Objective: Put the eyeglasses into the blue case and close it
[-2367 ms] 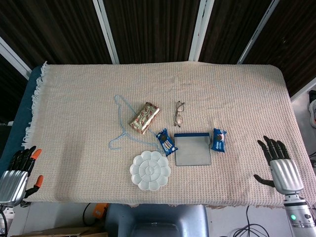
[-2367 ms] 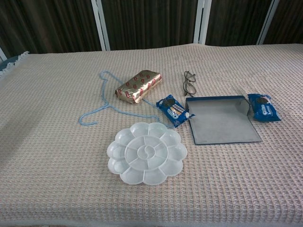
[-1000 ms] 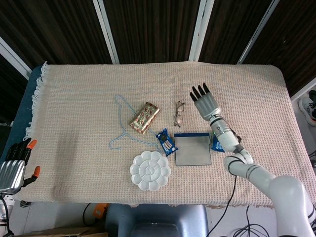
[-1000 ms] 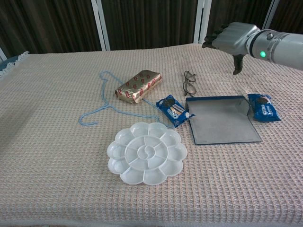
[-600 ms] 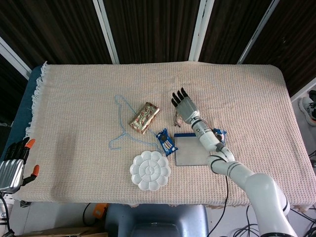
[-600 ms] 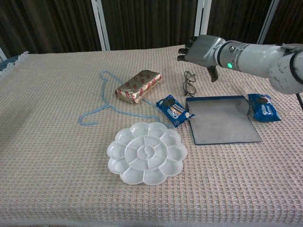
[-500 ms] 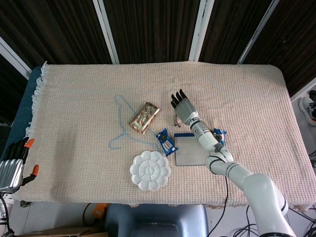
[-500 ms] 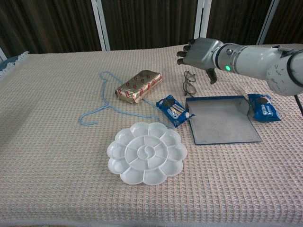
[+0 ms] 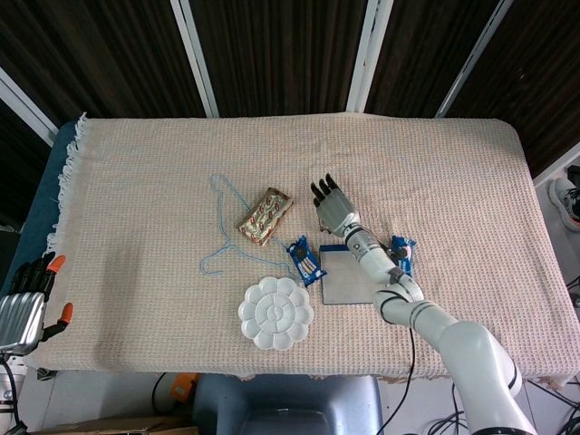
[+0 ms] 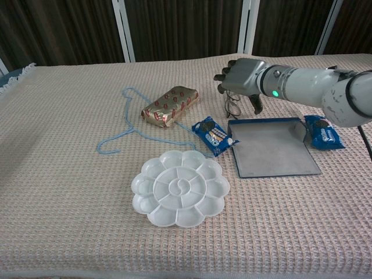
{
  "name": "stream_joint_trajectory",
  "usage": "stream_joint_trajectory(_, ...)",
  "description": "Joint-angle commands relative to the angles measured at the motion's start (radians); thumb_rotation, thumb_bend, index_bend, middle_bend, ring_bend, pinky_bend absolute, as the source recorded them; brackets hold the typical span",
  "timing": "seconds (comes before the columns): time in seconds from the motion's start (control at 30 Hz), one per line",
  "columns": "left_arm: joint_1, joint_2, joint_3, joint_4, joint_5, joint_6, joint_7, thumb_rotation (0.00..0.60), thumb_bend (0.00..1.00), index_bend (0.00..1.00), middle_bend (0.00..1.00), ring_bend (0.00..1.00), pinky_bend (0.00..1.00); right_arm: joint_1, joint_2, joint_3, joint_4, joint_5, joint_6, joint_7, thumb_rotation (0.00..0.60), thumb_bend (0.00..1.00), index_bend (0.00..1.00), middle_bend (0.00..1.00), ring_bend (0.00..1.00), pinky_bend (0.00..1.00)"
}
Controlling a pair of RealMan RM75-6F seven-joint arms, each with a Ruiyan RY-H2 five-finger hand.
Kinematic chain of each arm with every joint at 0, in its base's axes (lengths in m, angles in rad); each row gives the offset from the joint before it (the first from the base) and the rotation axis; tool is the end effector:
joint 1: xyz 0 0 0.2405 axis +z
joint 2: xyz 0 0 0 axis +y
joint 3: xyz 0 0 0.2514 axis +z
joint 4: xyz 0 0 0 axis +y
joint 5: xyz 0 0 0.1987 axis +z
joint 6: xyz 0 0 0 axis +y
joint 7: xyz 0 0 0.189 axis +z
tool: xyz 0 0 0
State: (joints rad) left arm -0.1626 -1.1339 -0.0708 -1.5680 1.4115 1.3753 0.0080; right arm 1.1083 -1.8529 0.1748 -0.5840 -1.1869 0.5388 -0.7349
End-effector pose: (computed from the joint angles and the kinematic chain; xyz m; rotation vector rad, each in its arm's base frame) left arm -0.3120 0.2531 0.1586 -1.4044 -0.9331 -0.8453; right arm -0.1212 -0.5072 -0.0634 2.0396 -0.0466 0.2313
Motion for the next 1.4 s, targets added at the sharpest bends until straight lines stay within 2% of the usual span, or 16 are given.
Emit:
stream_joint_trajectory(0.03, 0.000, 0.000, 0.001, 0.000, 0.000, 0.000, 0.001, 0.600, 0.41, 0.00, 0.00, 0.00, 0.03, 0.002, -0.006, -0.006, 0.002, -0.009, -0.003, 0.026, 0.600, 0.19, 0.33, 0.00, 0.00, 0.00)
stream_joint_trajectory(0.53, 0.001, -0.001, 0.005, -0.003, 0.009, 0.007, 0.006, 0.600, 0.41, 0.00, 0.00, 0.00, 0.03, -0.013, -0.012, -0.032, 0.043, -0.034, -0.028, 0.117, 0.600, 0.19, 0.46, 0.00, 0.00, 0.00)
stream_joint_trajectory(0.87, 0.000, -0.001, 0.008, -0.006, 0.013, 0.008, 0.011, 0.600, 0.41, 0.00, 0.00, 0.00, 0.03, -0.034, 0.010, -0.040, 0.052, -0.030, -0.034, 0.113, 0.600, 0.21, 0.56, 0.00, 0.00, 0.00)
stream_joint_trajectory(1.23, -0.002, -0.001, 0.012, -0.010, 0.021, 0.007, 0.014, 0.600, 0.41, 0.00, 0.00, 0.00, 0.03, -0.061, 0.061, -0.048, -0.002, -0.018, -0.018, 0.077, 0.600, 0.34, 0.67, 0.00, 0.00, 0.03)
stream_joint_trajectory(1.3, -0.002, -0.001, 0.013, -0.010, 0.022, 0.006, 0.014, 0.600, 0.41, 0.00, 0.00, 0.00, 0.03, -0.065, 0.070, -0.049, -0.014, -0.015, -0.014, 0.067, 0.600, 0.40, 0.68, 0.00, 0.00, 0.03)
stream_joint_trajectory(1.4, -0.003, 0.000, 0.014, -0.010, 0.022, 0.003, 0.014, 0.600, 0.41, 0.00, 0.00, 0.00, 0.03, -0.070, 0.076, -0.051, -0.021, -0.006, -0.018, 0.050, 0.600, 0.53, 0.70, 0.00, 0.00, 0.04)
